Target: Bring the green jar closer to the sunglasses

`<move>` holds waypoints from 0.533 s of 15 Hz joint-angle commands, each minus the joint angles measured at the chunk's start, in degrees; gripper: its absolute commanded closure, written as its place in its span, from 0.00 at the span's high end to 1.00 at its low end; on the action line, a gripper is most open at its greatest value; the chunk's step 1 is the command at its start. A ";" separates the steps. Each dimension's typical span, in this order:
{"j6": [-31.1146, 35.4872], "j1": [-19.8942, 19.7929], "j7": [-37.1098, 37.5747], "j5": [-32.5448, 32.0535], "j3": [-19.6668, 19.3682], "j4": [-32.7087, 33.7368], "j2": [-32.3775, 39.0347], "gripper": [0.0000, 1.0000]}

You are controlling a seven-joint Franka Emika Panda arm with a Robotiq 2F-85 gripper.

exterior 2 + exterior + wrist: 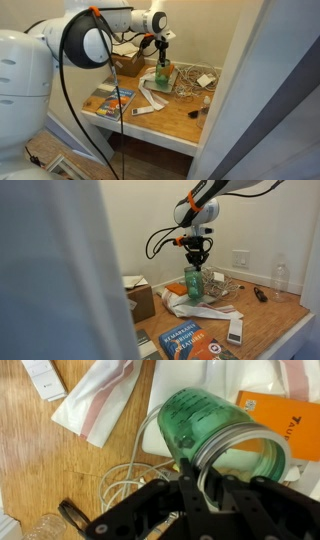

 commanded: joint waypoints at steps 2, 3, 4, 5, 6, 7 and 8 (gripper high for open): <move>8.07 -0.55 -0.25 -0.53 1.20 -16.35 -10.10 0.03; 9.98 -0.62 0.03 -0.52 1.06 -18.89 -11.74 0.03; 12.21 -0.77 0.19 -0.37 1.00 -21.47 -13.43 0.03; 14.38 -0.88 0.27 -0.25 0.99 -24.18 -15.18 0.03; 16.52 -1.17 0.05 -0.08 1.01 -26.92 -16.98 0.03; 18.25 -1.29 0.06 -0.14 0.94 -29.71 -19.18 0.03; 20.26 -1.38 0.29 -0.28 0.81 -32.44 -21.20 0.03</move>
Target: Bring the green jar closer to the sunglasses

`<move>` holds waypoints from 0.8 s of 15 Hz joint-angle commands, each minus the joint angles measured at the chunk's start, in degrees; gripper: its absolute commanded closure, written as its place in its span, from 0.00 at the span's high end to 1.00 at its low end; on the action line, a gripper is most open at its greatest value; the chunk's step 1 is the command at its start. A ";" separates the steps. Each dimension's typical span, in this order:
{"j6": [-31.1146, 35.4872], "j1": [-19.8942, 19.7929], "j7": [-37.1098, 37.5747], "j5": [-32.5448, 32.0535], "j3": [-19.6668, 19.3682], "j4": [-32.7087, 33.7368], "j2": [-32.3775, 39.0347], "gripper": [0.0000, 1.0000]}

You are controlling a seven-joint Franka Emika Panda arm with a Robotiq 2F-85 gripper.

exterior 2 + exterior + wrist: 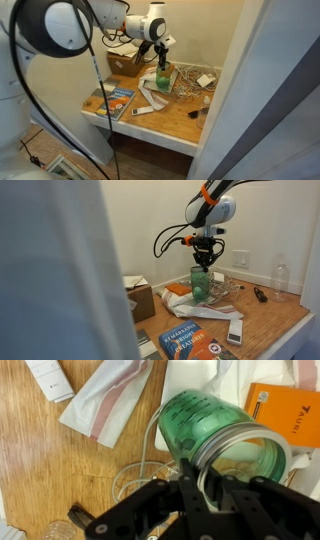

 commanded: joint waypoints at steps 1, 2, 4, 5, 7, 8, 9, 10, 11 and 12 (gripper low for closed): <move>7.69 -0.67 0.52 -0.71 0.42 -14.00 -11.49 0.03; 9.03 -0.63 0.68 -1.14 0.25 -16.64 -13.61 0.03; 10.26 -0.77 1.01 -1.77 0.24 -20.59 -17.30 0.03; 10.23 -0.88 1.46 -2.25 0.21 -22.17 -18.91 0.03; 10.11 -1.32 2.86 -3.09 0.20 -25.10 -21.75 0.03; 10.22 -1.63 4.12 -3.61 0.12 -26.47 -23.00 0.03; 10.08 -2.00 5.48 -4.25 0.04 -27.62 -24.19 0.03; 10.05 -2.47 6.91 -4.71 0.00 -28.88 -25.37 0.03; 9.81 -3.04 8.16 -5.13 0.01 -30.04 -26.48 0.03; 9.79 -3.56 9.47 -5.75 0.03 -31.23 -27.51 0.03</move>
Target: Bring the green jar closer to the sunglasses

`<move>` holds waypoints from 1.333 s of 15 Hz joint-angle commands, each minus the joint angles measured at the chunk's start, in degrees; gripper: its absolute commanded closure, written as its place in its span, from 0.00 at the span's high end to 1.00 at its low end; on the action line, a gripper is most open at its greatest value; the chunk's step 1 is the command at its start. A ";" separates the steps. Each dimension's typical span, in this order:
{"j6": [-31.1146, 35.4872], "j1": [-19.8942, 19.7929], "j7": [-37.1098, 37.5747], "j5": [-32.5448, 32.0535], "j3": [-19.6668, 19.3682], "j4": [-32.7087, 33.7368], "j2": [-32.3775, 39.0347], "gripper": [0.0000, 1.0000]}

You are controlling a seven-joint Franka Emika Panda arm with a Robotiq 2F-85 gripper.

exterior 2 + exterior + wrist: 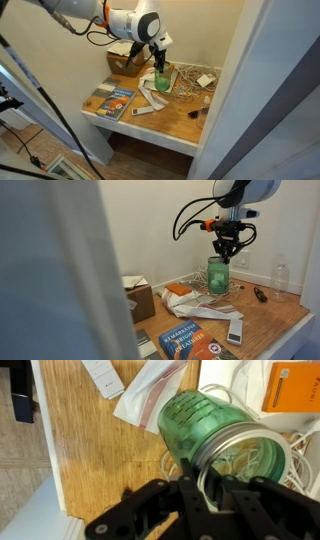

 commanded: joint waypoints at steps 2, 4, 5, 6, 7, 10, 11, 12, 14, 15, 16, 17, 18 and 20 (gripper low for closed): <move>1.35 -2.49 7.62 -4.28 0.50 -7.64 -7.34 0.03; 1.32 -3.41 10.67 -6.17 0.78 -10.02 -9.01 0.03; 1.29 -3.85 12.14 -6.92 0.92 -11.07 -9.71 0.03; 1.61 -4.31 13.68 -7.42 1.00 -12.18 -10.23 0.03; 1.80 -4.80 15.11 -7.60 1.09 -13.08 -10.60 0.03; 3.15 -6.10 20.58 -8.49 1.12 -14.97 -10.94 0.03; 4.11 -6.56 22.53 -8.89 1.02 -15.24 -10.49 0.03; 5.32 -6.93 23.60 -8.55 1.00 -15.70 -10.22 0.03; 7.18 -7.67 26.30 -9.14 0.79 -16.15 -9.50 0.03; 7.91 -7.97 27.69 -9.53 0.70 -16.17 -8.99 0.03; 8.78 -8.22 28.82 -9.91 0.65 -16.28 -8.43 0.03; 9.61 -8.43 30.00 -10.43 0.57 -16.32 -7.88 0.03; 10.13 -8.61 30.83 -10.77 0.48 -16.21 -7.40 0.03; 10.87 -8.59 32.60 -11.91 0.33 -15.89 -6.10 0.03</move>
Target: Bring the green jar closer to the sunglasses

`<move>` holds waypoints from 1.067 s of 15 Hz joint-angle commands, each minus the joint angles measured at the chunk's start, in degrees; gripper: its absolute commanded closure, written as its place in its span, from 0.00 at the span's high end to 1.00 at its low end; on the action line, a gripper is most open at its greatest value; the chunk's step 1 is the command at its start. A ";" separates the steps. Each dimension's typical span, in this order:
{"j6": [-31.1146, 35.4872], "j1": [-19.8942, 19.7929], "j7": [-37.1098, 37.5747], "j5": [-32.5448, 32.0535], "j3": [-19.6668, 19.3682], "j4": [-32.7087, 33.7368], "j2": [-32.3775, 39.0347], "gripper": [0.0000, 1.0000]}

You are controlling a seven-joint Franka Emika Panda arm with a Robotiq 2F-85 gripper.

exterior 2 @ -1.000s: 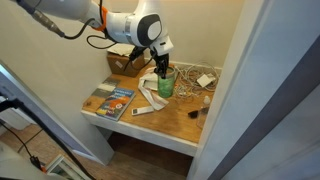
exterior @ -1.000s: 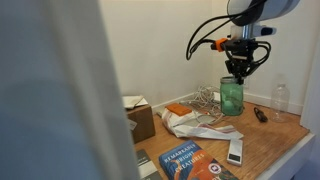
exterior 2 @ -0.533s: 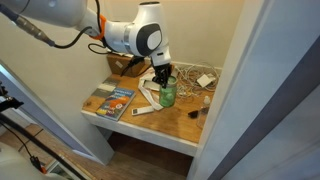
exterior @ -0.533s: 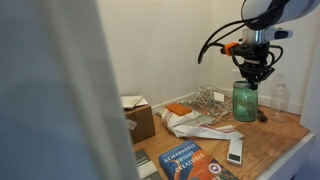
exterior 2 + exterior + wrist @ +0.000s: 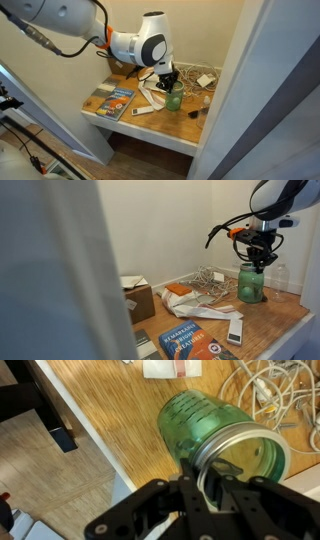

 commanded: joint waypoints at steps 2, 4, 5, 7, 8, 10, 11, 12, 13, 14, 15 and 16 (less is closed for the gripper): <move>2.82 -0.24 5.69 -4.54 -0.02 0.24 1.77 0.03; 3.35 0.07 6.94 -5.92 -0.23 0.34 2.80 0.03; 3.88 0.20 7.50 -6.47 -0.34 0.40 3.27 0.03; 5.09 0.48 8.37 -7.45 -0.56 0.67 4.36 0.03; 5.75 0.63 8.84 -7.87 -0.66 0.83 4.88 0.03; 7.07 0.91 8.81 -7.88 -0.76 1.13 5.79 0.03; 7.58 1.01 8.30 -7.37 -0.71 1.34 6.27 0.03; 7.98 1.14 8.13 -7.18 -0.78 1.56 6.71 0.03; 8.34 1.29 7.96 -6.97 -0.83 1.76 7.12 0.03; 8.69 1.35 7.52 -6.55 -0.79 1.88 7.50 0.03; 8.96 1.50 7.62 -6.66 -0.93 1.92 7.72 0.03; 9.16 1.59 7.41 -6.55 -0.95 1.96 7.96 0.03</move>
